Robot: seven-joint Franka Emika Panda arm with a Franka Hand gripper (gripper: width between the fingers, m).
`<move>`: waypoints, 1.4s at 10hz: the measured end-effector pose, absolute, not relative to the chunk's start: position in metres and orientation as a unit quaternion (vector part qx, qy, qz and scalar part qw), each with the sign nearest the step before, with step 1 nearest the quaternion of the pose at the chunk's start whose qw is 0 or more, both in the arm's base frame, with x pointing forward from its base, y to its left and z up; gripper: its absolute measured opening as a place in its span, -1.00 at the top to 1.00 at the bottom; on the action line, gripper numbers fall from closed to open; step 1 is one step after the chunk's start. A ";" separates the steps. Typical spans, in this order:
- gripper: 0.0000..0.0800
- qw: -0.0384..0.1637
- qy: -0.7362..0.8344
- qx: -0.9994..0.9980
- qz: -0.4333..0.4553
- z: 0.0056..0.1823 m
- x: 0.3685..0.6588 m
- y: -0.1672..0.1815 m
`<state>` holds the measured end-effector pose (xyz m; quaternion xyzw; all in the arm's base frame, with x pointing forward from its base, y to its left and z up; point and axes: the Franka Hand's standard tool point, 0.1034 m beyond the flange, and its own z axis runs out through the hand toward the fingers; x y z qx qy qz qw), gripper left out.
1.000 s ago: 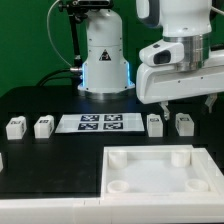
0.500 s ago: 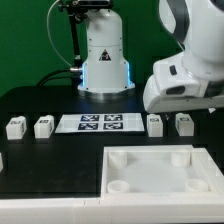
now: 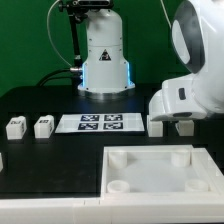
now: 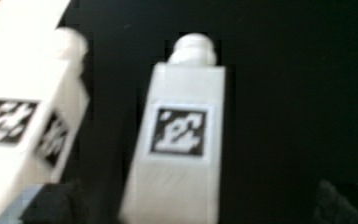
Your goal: Assemble one leg
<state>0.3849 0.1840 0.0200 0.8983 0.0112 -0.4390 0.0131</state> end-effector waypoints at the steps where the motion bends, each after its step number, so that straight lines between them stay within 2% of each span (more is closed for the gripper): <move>1: -0.62 0.015 0.015 0.899 -0.438 0.013 0.378 0.188; 3: -0.62 0.016 0.015 0.900 -0.436 0.005 0.365 0.187; 6: -0.57 0.016 0.016 0.900 -0.436 0.005 0.366 0.187; 8: 0.28 0.016 0.016 0.900 -0.436 0.004 0.366 0.187; 14: 0.27 0.016 0.016 0.900 -0.436 0.005 0.366 0.187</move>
Offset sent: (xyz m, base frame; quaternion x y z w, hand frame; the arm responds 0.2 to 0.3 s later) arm 0.0000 0.0000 0.0000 0.0000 0.0000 0.0000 1.0000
